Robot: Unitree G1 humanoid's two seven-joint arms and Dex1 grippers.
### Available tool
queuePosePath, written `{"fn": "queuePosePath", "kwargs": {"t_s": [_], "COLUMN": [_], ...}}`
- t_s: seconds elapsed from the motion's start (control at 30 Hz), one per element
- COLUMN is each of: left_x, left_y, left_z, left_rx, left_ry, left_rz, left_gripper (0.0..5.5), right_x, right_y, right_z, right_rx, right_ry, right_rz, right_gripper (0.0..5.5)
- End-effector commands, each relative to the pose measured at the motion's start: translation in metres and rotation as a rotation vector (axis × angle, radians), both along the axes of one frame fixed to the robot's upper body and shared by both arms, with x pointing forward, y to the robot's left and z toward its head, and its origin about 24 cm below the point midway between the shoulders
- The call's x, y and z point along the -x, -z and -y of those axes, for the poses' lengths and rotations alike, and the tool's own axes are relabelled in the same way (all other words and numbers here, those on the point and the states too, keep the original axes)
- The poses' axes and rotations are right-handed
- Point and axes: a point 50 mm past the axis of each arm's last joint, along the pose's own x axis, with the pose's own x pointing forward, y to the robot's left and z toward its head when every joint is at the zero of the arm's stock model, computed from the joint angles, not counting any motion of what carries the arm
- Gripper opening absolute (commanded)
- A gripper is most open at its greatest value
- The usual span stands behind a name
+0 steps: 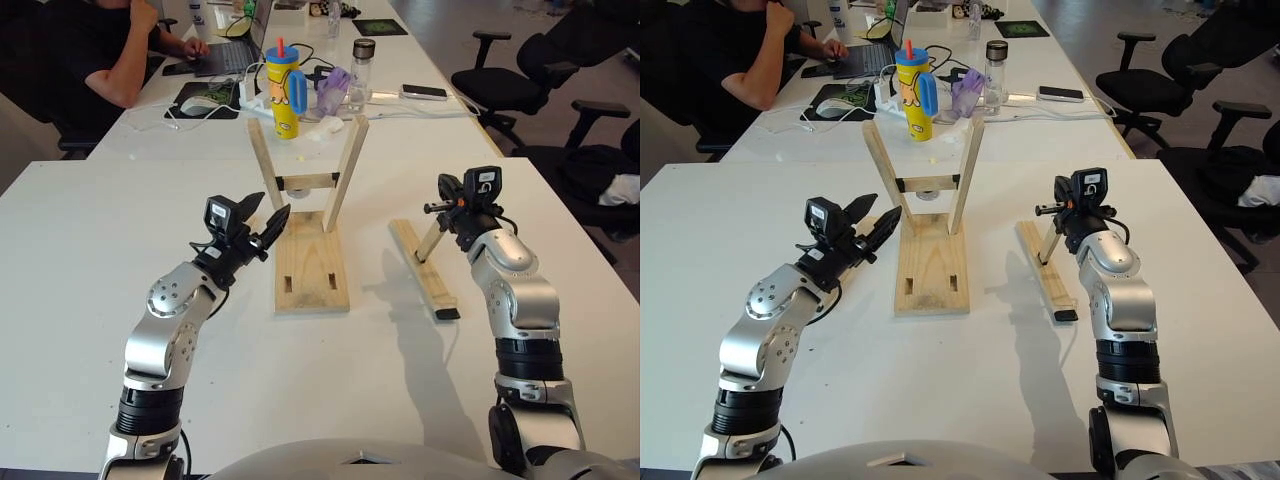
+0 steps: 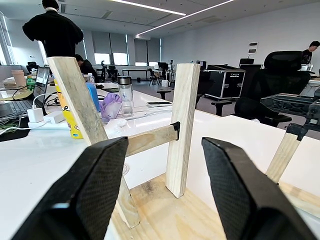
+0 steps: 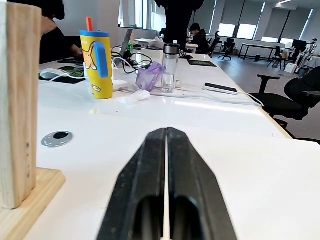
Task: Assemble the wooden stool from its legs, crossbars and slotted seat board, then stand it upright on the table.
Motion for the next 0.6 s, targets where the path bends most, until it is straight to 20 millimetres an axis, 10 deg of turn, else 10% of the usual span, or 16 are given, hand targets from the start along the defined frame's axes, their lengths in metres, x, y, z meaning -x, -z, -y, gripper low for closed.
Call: {"fn": "queuePosePath", "kwargs": {"t_s": [0.03, 0.6], "left_x": [-0.002, 0.002], "left_y": [0.0, 0.003], "left_z": [0.002, 0.003], "left_rx": [0.002, 0.011], "left_ry": [-0.002, -0.012], "left_rz": [0.0, -0.011], "left_gripper": [2.72, 2.72], "right_x": [0.002, 0.002], "right_y": [0.007, -0.116], "right_z": [0.001, -0.018], "right_rx": [-0.018, 0.058], "right_ry": [0.019, -0.076], "right_rz": [-0.026, 0.583], "right_gripper": [0.03, 0.03]}}
